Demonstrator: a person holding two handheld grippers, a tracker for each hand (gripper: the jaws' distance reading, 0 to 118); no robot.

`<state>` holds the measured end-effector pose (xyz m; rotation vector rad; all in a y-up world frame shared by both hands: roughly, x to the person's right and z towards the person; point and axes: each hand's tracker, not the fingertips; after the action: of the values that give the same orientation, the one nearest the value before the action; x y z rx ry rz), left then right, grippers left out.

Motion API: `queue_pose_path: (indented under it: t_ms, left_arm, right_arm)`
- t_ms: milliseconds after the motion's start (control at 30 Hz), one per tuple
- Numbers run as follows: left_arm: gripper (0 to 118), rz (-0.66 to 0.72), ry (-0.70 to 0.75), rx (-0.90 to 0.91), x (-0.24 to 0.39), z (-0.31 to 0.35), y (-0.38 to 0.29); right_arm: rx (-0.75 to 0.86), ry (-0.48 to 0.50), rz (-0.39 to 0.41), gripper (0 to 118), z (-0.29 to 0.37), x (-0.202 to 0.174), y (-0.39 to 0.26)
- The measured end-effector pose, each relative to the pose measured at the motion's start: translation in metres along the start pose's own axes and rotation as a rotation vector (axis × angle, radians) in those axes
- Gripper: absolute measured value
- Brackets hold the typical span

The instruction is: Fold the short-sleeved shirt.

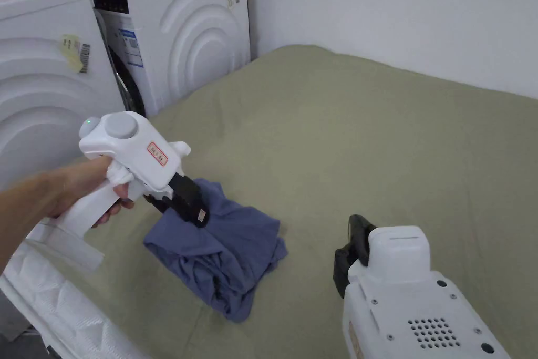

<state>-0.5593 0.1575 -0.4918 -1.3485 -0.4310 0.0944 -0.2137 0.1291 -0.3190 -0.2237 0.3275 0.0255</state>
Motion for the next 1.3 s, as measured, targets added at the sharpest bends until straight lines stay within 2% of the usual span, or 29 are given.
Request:
queue_pose_path:
  t_ms: [133, 333, 367, 400, 433, 467, 633, 700, 733, 800, 833, 867, 933, 1000, 1067, 1167, 1267, 1300]
  left_arm:
    - [27, -0.028, 0.017, -0.017, -0.011, 0.002, 0.019]
    - [27, -0.033, 0.046, -0.015, -0.026, -0.001, 0.025]
    - [41, -0.061, 0.042, -0.003, -0.026, -0.002, 0.023]
    - [67, -0.087, 0.094, 0.036, -0.023, -0.003, 0.022]
    - [99, -0.096, 0.107, 0.056, -0.023, -0.002, 0.020]
    - [118, -0.090, 0.111, 0.061, -0.023, -0.002, 0.018]
    - [118, -0.115, 0.186, 0.208, -0.004, 0.038, 0.006]
    - [112, -0.128, 0.254, 0.265, 0.017, 0.055, 0.000]
    - [99, -0.143, 0.265, 0.319, 0.029, 0.063, -0.003]
    - [26, -0.178, 0.259, 0.425, 0.061, 0.073, -0.015]
    - [7, -0.193, 0.284, 0.461, 0.083, 0.073, -0.022]
    - [7, -0.234, 0.302, 0.489, 0.102, 0.072, -0.029]
    - [7, -0.315, 0.233, 0.523, 0.159, 0.066, -0.048]
    - [7, -0.398, 0.248, 0.548, 0.213, 0.052, -0.058]
    - [7, -0.401, 0.212, 0.624, 0.278, 0.035, -0.077]
    - [7, -0.379, 0.097, 0.735, 0.364, 0.006, -0.099]
    - [7, -0.337, 0.027, 0.828, 0.445, -0.020, -0.129]
    - [7, -0.366, 0.014, 0.845, 0.469, -0.027, -0.139]
  right_arm:
    - [-0.018, 0.033, 0.012, 0, -0.020, -0.014, -0.006]
    - [-0.050, 0.066, -0.011, 0, -0.035, -0.018, -0.013]
    - [-0.053, 0.068, -0.008, 0, -0.036, -0.018, -0.013]
    - [-0.059, 0.077, -0.009, 0, -0.037, -0.017, -0.013]
    - [-0.061, 0.074, -0.011, 0, -0.036, -0.016, -0.013]
    - [-0.065, 0.074, -0.013, 0, -0.035, -0.014, -0.012]
    - [-0.092, 0.079, -0.050, 0, -0.025, 0.003, -0.005]
    - [-0.088, 0.069, -0.055, 0, -0.015, 0.010, 0.002]
    - [-0.087, 0.063, -0.064, 0, -0.009, 0.014, 0.006]
    - [-0.072, 0.051, -0.074, 0, 0.007, 0.024, 0.015]
    - [-0.063, 0.040, -0.070, 0, 0.018, 0.030, 0.021]
    - [-0.056, 0.039, -0.063, 0, 0.029, 0.037, 0.026]
    - [-0.026, -0.007, -0.032, 0, 0.059, 0.056, 0.035]
    - [-0.011, -0.052, -0.032, 0, 0.091, 0.077, 0.044]
    - [-0.004, -0.118, -0.038, 0, 0.126, 0.104, 0.051]
    - [-0.025, -0.199, -0.098, 0, 0.186, 0.150, 0.057]
    - [-0.020, -0.352, -0.023, 0, 0.245, 0.191, 0.057]
    - [-0.032, -0.393, 0.002, 0, 0.264, 0.205, 0.057]
